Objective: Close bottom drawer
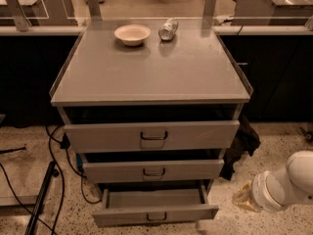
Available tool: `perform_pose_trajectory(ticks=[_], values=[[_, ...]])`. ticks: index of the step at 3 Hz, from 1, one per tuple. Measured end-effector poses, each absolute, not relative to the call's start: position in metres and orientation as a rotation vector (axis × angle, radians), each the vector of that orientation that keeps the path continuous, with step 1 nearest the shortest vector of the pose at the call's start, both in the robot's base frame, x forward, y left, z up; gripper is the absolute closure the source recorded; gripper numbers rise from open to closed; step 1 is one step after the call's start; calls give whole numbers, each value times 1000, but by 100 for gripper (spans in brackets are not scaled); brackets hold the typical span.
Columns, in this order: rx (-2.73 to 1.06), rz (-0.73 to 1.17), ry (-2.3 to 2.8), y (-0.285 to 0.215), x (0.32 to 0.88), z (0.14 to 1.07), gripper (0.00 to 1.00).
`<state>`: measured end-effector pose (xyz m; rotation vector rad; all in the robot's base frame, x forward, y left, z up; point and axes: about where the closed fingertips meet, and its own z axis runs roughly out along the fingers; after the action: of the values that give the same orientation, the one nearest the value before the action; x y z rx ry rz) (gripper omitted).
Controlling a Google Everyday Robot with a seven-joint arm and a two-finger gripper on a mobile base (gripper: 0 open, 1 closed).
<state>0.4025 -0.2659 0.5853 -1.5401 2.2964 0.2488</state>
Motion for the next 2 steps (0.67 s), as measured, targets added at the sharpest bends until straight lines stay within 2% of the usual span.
perform_pose_trajectory(ticks=[1, 2], values=[[-1508, 357, 2266, -266, 401, 515, 100], [-1506, 449, 2282, -256, 388, 483, 100]])
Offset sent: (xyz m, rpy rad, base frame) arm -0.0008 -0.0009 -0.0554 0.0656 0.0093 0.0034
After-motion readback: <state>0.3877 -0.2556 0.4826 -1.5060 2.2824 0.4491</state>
